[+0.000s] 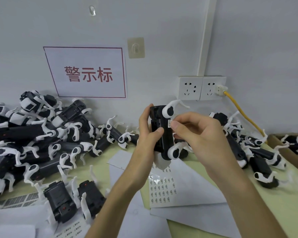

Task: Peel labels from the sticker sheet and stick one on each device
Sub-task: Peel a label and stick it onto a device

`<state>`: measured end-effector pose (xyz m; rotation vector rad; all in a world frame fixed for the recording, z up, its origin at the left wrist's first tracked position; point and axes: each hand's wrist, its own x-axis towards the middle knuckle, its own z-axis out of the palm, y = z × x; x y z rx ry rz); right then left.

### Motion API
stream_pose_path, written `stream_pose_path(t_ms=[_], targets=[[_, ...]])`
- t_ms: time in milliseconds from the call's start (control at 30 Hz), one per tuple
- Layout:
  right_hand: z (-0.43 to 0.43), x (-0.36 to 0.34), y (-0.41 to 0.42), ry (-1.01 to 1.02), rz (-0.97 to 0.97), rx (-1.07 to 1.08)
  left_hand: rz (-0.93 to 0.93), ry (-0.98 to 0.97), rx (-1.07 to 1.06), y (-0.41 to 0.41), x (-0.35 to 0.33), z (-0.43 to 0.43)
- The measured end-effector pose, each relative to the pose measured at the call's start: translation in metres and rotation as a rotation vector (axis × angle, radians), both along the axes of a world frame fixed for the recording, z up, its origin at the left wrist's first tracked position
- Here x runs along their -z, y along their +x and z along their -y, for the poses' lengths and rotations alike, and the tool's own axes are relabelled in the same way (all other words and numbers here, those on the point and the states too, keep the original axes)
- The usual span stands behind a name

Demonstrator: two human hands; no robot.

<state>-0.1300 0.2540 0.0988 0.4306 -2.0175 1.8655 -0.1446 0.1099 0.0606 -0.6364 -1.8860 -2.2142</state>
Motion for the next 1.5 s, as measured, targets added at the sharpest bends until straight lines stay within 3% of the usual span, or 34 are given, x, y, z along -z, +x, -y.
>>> stream_pose_path(t_ms=[1500], targets=[[0.0041,0.0056,-0.002,-0.028,-0.045,0.073,-0.252,-0.191,-0.162,0.0053,0.0035,-0.0029]])
